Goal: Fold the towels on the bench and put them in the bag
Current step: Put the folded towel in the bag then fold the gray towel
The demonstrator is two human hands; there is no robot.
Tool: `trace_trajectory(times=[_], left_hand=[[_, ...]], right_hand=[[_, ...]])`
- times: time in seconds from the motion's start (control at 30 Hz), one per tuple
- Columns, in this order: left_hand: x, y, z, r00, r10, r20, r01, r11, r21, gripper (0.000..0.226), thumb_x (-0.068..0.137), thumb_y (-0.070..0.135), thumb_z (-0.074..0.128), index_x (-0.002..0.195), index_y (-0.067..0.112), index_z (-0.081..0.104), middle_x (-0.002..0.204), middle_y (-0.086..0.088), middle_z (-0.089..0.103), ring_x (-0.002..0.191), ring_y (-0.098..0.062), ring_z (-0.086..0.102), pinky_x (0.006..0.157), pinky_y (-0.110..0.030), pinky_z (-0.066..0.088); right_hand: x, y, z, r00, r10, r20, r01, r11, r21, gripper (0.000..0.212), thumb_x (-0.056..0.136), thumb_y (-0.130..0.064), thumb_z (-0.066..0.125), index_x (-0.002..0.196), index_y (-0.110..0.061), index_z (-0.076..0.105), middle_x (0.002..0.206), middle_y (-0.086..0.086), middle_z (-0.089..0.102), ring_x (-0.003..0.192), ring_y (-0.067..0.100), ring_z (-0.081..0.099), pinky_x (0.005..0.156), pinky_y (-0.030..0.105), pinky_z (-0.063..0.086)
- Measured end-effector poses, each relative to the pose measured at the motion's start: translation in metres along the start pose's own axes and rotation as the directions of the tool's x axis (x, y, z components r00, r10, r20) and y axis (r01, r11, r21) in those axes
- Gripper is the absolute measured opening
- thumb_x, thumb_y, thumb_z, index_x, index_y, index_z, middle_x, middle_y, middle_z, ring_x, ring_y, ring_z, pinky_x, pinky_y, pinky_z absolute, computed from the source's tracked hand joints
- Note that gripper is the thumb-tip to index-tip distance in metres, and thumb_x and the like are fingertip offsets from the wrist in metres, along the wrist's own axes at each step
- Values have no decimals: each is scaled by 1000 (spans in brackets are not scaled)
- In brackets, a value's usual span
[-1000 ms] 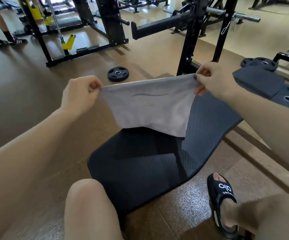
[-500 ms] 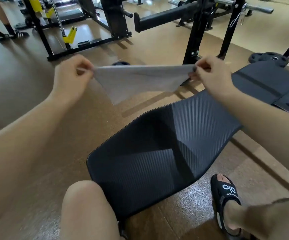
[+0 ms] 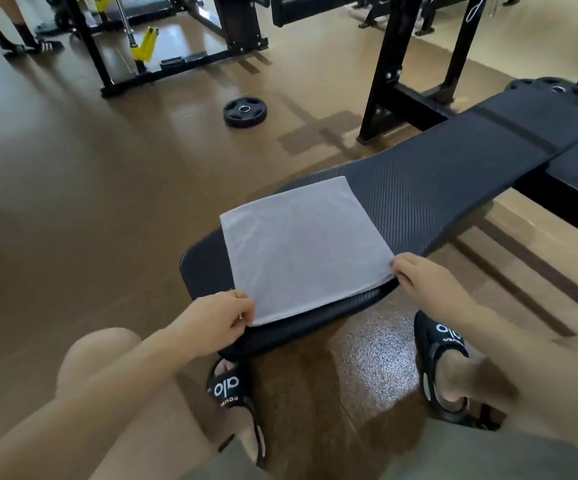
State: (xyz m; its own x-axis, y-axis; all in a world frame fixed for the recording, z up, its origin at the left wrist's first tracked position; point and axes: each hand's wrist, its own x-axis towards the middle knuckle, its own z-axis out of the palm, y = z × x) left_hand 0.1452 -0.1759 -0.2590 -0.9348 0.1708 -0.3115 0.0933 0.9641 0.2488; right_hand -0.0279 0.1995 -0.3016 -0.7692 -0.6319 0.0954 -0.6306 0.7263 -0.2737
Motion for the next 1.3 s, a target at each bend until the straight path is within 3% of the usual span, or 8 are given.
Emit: trace_trajectory(times=[0.23,0.4,0.47,0.57,0.67,0.73,0.83,1.3], left_hand=[[-17,19,15,998,4,-60,0,998,67,12,96,18,51,95,30,53,104,16,54,78,-10,56,70,-28,50],[-16,38,2,998,-12,59,2,985,171,6,94,28,54,99,28,51,102,11,52,81,-13,56,71,-29,51],[-8,45,-12,999,-25,35,20,990,138,13,94,38,52,102,28,50,101,10,55,84,-15,57,75,-33,52],[23,41,-23,976,-100,-193,106,994,21,35,102,45,44,130,26,49,125,3,58,102,-22,61,85,-37,51],[73,25,-23,918,-221,-328,234,972,0,61,105,50,35,157,19,24,163,-13,29,147,-32,33,120,-44,30],[107,15,-19,886,-314,-341,317,947,-49,70,104,57,29,162,22,10,169,-16,6,157,-33,6,127,-47,8],[136,0,6,856,-416,-306,400,909,-116,78,101,68,19,163,26,-1,170,-12,-12,157,-28,-12,127,-47,-5],[138,-10,29,833,-462,-305,469,881,-52,79,97,74,5,162,32,-8,170,-2,-16,156,-24,-18,127,-46,-8]], right_hand=[[-15,0,1,999,-39,-9,37,987,-156,11,89,-2,64,96,-11,64,110,5,66,94,29,63,66,38,55],[-9,-26,-6,996,81,30,-74,980,-183,26,72,4,62,93,-10,65,101,6,67,100,31,60,93,39,45],[1,-47,-4,997,73,-12,-74,987,-141,30,81,-3,60,109,-9,68,110,6,68,106,29,60,106,42,42],[40,-80,5,1000,24,-2,-24,1000,-4,53,90,-24,40,137,-8,58,135,10,62,124,33,56,113,45,39],[98,-105,19,998,28,58,-32,998,61,60,100,-32,36,155,-8,34,160,11,37,148,30,32,122,43,22],[136,-118,29,996,63,65,-66,996,54,64,105,-36,37,161,-12,18,168,8,19,155,25,15,126,41,10],[181,-115,43,997,61,56,-61,998,1,66,106,-42,31,162,-15,9,170,7,6,157,23,3,127,41,3],[214,-2,43,944,304,129,-290,949,-122,69,106,-52,12,163,-14,1,171,3,-2,157,18,-4,128,38,-1]])
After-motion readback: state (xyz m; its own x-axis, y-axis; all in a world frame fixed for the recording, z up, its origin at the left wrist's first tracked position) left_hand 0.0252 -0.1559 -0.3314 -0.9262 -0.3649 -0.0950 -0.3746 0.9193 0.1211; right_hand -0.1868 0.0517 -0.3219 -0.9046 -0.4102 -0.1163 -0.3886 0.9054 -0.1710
